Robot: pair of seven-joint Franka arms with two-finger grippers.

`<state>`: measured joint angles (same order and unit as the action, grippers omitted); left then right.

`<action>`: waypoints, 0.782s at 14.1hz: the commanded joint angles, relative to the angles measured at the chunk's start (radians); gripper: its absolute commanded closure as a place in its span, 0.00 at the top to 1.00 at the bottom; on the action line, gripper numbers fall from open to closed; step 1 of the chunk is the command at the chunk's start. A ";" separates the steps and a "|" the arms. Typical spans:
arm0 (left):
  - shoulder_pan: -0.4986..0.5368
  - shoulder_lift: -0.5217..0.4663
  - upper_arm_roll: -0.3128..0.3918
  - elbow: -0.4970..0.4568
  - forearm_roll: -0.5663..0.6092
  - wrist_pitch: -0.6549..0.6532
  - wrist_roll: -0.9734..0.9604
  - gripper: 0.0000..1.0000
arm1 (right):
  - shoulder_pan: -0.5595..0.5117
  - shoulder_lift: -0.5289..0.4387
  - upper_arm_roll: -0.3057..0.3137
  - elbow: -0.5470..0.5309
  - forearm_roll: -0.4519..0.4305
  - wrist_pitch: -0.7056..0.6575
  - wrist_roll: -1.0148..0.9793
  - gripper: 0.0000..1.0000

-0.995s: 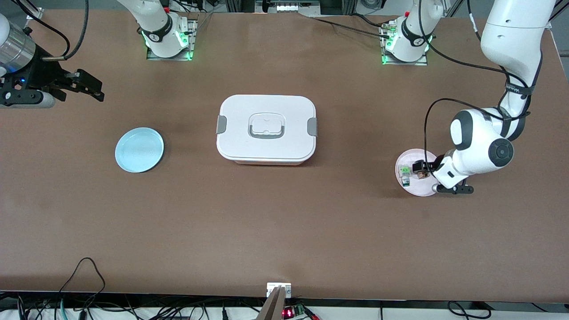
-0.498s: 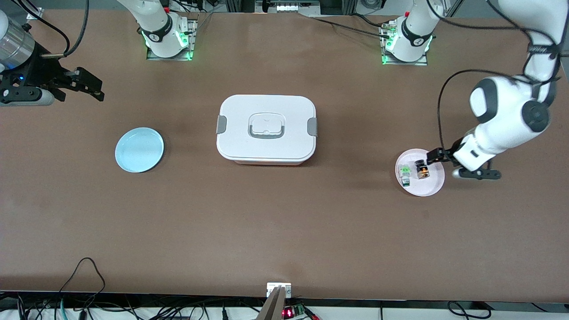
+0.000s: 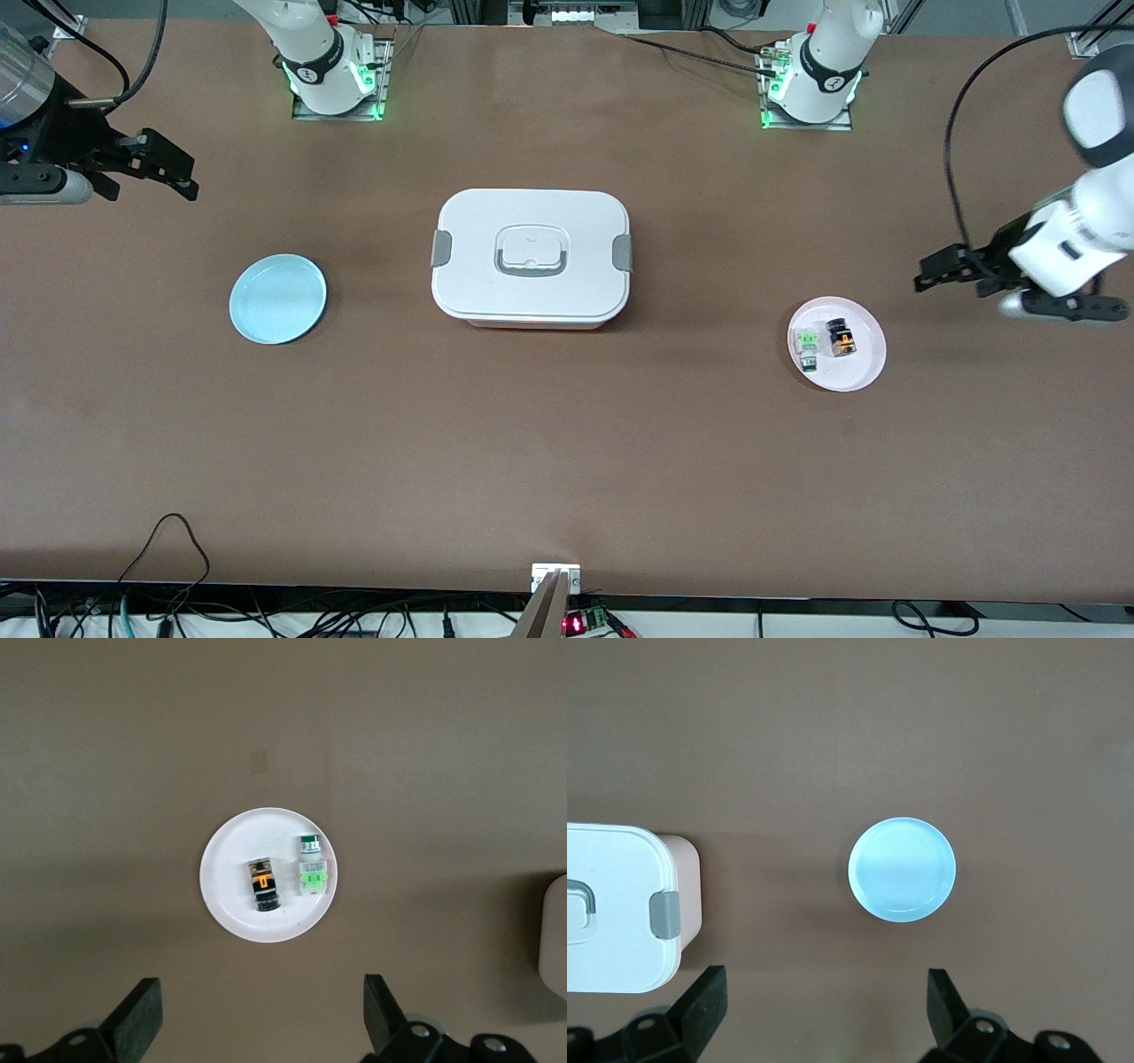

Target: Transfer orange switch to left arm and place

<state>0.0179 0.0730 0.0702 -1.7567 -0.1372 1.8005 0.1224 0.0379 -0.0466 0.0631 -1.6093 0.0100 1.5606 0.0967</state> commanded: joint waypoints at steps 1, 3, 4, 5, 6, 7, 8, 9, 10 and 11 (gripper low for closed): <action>-0.001 0.008 0.020 0.185 0.049 -0.151 -0.003 1.00 | -0.010 0.013 0.011 0.025 -0.015 -0.017 -0.005 1.00; -0.013 0.008 0.004 0.270 0.152 -0.217 -0.006 1.00 | -0.012 0.022 0.009 0.025 -0.016 -0.013 -0.003 1.00; -0.016 0.008 -0.010 0.273 0.163 -0.234 -0.009 1.00 | -0.012 0.022 0.009 0.026 -0.016 -0.008 0.000 1.00; -0.016 0.008 -0.018 0.273 0.162 -0.243 -0.010 1.00 | -0.013 0.022 0.009 0.025 -0.015 -0.010 0.006 1.00; -0.016 0.010 -0.018 0.273 0.162 -0.251 -0.010 1.00 | -0.013 0.022 0.007 0.025 -0.013 -0.008 0.003 1.00; -0.015 0.011 -0.020 0.273 0.163 -0.251 -0.012 1.00 | -0.013 0.020 0.007 0.026 -0.015 -0.008 0.008 1.00; -0.018 0.013 -0.024 0.275 0.163 -0.253 -0.013 1.00 | -0.013 0.020 0.007 0.028 -0.016 -0.008 0.009 1.00; -0.019 0.016 -0.024 0.281 0.163 -0.251 -0.014 1.00 | -0.015 0.020 0.007 0.035 -0.015 -0.011 0.008 1.00; -0.019 0.016 -0.029 0.283 0.162 -0.251 -0.014 1.00 | -0.015 0.020 0.006 0.037 -0.015 -0.017 0.008 1.00; -0.018 0.016 -0.032 0.284 0.157 -0.251 -0.014 1.00 | -0.015 0.019 0.006 0.037 -0.015 -0.019 0.011 1.00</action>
<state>0.0025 0.0768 0.0478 -1.5059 -0.0008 1.5687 0.1185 0.0315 -0.0337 0.0623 -1.5985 0.0077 1.5607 0.0968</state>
